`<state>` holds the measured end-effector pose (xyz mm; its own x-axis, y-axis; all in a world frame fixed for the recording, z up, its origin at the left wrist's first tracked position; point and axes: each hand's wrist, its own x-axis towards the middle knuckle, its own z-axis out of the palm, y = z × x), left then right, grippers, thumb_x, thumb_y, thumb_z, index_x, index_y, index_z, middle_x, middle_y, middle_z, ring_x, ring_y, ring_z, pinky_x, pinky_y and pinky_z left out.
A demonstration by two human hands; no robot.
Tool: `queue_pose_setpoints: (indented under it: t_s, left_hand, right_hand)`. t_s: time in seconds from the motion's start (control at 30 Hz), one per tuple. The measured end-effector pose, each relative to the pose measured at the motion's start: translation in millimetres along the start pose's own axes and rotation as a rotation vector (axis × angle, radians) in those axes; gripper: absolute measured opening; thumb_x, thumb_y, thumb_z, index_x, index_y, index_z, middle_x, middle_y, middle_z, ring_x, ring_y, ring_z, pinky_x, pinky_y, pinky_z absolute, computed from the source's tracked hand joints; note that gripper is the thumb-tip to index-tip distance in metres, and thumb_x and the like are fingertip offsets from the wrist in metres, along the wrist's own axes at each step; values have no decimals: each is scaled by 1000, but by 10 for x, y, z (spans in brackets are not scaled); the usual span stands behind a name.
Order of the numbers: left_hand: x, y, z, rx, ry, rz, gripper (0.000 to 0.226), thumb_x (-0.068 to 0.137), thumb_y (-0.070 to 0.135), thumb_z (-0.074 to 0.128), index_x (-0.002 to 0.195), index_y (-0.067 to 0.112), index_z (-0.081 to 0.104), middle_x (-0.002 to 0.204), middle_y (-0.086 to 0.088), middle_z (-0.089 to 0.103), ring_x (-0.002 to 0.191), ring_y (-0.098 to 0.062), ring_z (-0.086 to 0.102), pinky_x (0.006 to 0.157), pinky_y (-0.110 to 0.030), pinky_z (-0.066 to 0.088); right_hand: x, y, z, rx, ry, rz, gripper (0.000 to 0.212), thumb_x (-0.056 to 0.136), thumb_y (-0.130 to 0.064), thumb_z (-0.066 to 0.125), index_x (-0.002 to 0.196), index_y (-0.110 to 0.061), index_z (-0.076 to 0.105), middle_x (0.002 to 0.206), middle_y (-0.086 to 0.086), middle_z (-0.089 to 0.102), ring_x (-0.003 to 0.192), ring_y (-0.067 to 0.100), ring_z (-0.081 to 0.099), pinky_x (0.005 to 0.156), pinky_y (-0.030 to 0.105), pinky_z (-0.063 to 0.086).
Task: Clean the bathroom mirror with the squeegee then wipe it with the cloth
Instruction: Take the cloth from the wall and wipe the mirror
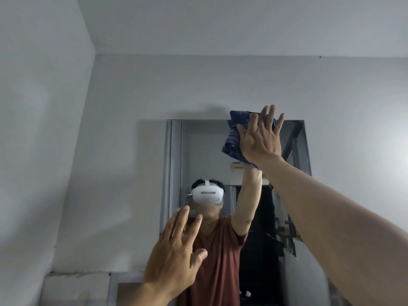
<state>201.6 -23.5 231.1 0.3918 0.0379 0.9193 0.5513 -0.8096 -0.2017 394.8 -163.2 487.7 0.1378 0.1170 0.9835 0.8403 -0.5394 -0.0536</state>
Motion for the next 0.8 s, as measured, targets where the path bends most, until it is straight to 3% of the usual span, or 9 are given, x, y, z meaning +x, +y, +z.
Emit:
queue_pose_setpoints:
  t_s: [0.17, 0.27, 0.4, 0.5, 0.67, 0.8]
  left_hand:
    - [-7, 2, -5, -7, -7, 2, 85, 84, 62, 59, 155, 24, 31, 164, -10, 22, 151, -28, 22, 105, -36, 46]
    - [-3, -1, -2, -9, -9, 4, 88, 82, 61, 63, 155, 24, 32, 164, -10, 22, 151, -27, 22, 104, -34, 44]
    - [3, -17, 4, -9, -23, 16, 92, 79, 62, 67, 155, 23, 32, 163, -10, 24, 151, -27, 22, 108, -36, 42]
    - [-5, -23, 14, 0, -19, 18, 90, 80, 62, 67, 154, 22, 35, 164, -10, 23, 151, -27, 21, 111, -36, 36]
    - [11, -5, 10, -28, -11, 7, 86, 79, 61, 66, 149, 19, 41, 162, -11, 26, 151, -27, 23, 109, -38, 43]
    - [14, 8, 7, -33, 5, 6, 80, 85, 62, 56, 150, 20, 38, 164, -10, 23, 152, -27, 20, 110, -38, 44]
  right_hand:
    - [-1, 452, -7, 27, 100, -33, 54, 108, -40, 28, 133, 3, 49, 160, 24, 34, 153, 40, 18, 125, 57, 2]
    - [-48, 654, -15, 93, 88, -4, 59, 107, -41, 26, 145, 1, 43, 157, 22, 41, 150, 34, 30, 126, 53, 8]
    - [-357, 780, 25, 172, 66, 70, 63, 107, -46, 27, 158, -11, 23, 167, 14, 21, 156, 30, 11, 126, 50, -6]
    - [-630, 748, 100, 113, 26, 154, 64, 105, -55, 22, 161, -24, 12, 171, 5, 4, 157, 27, -6, 119, 61, -17]
    - [-642, 367, 121, 105, -44, 148, 80, 98, -70, 13, 162, -24, 0, 170, 10, -7, 156, 32, -13, 121, 65, -10]
    - [-523, -155, 97, 104, -41, 32, 80, 97, -69, 18, 162, -24, 3, 170, 17, -2, 155, 40, -8, 120, 68, -7]
